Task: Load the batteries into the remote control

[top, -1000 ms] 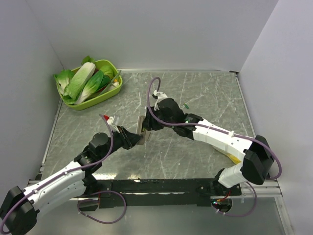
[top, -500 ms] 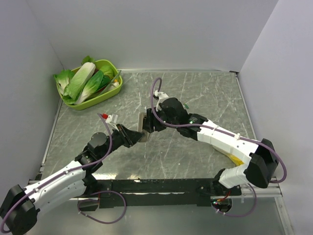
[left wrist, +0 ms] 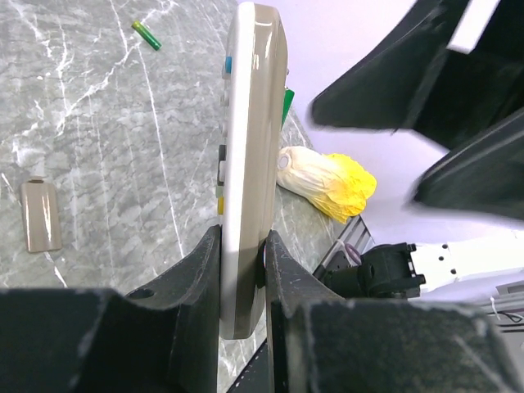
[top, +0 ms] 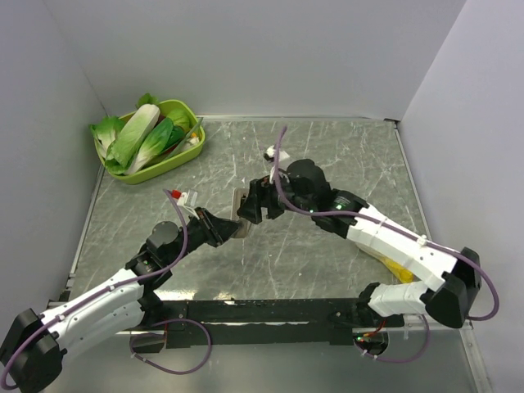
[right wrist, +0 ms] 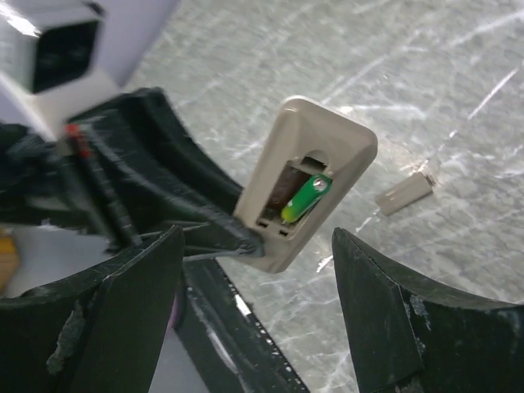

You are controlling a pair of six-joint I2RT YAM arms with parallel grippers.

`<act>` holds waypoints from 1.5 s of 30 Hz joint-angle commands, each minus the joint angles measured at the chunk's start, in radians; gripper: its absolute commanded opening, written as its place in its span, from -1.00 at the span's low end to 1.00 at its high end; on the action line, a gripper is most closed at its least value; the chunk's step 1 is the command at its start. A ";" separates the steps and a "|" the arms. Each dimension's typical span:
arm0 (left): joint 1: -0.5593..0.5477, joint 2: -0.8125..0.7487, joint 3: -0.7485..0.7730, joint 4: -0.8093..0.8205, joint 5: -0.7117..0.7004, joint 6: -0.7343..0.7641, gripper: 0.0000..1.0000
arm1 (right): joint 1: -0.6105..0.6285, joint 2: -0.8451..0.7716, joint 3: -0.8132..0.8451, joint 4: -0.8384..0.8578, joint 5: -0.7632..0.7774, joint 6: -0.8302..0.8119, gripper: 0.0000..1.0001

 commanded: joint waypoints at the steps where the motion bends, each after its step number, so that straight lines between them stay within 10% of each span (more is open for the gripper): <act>1: 0.008 -0.018 0.013 0.082 0.032 -0.012 -0.97 | -0.065 -0.092 0.010 0.055 -0.078 0.054 0.62; 24: 0.026 -0.015 0.059 0.280 0.233 -0.052 -0.97 | -0.280 -0.079 -0.366 0.866 -0.463 0.509 0.59; 45: 0.043 0.013 0.040 0.196 0.134 -0.095 -0.97 | -0.271 -0.141 -0.259 0.564 -0.351 0.297 0.55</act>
